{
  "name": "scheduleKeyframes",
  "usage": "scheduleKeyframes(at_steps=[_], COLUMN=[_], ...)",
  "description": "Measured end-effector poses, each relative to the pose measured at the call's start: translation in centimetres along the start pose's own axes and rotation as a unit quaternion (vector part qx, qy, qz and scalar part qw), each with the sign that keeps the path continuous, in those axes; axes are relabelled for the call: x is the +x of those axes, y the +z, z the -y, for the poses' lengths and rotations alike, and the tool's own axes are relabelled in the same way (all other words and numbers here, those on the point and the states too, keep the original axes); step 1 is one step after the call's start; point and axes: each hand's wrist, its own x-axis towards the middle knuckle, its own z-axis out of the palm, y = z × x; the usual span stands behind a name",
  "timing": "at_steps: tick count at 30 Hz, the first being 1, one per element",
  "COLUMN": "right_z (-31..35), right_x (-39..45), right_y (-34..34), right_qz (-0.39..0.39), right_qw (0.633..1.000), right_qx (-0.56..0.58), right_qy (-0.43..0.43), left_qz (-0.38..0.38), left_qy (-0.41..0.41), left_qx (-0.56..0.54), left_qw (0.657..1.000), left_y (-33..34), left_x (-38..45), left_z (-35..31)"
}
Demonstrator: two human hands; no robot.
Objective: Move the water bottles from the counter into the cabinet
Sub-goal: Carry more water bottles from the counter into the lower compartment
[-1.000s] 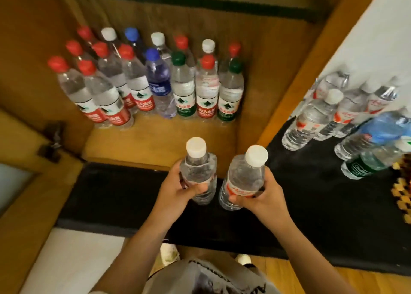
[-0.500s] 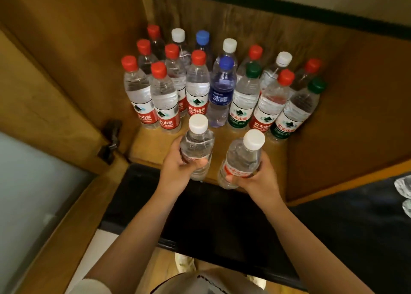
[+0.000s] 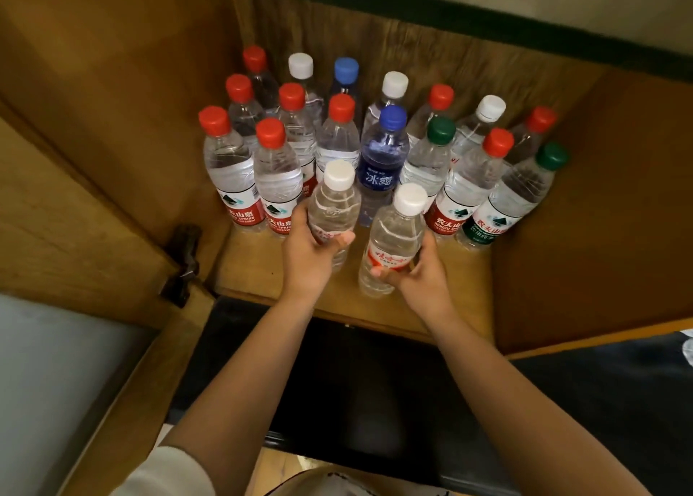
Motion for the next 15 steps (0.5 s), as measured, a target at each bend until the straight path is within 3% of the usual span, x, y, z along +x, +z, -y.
scheduleKeyframes(at_steps=[7, 15], right_z=[1.4, 1.9], right_x=[3.2, 4.6], right_y=[1.6, 2.4], right_qz=[-0.017, -0.016], right_qw=[1.000, 1.000], right_qx=[0.013, 0.024], right_qy=[-0.002, -0.011], left_qz=[-0.026, -0.002], left_qy=[0.027, 0.030], left_qx=[-0.005, -0.021], left_qw=[0.999, 0.999], left_y=[0.8, 0.9], left_x=[2.6, 3.6], left_z=[0.0, -0.1])
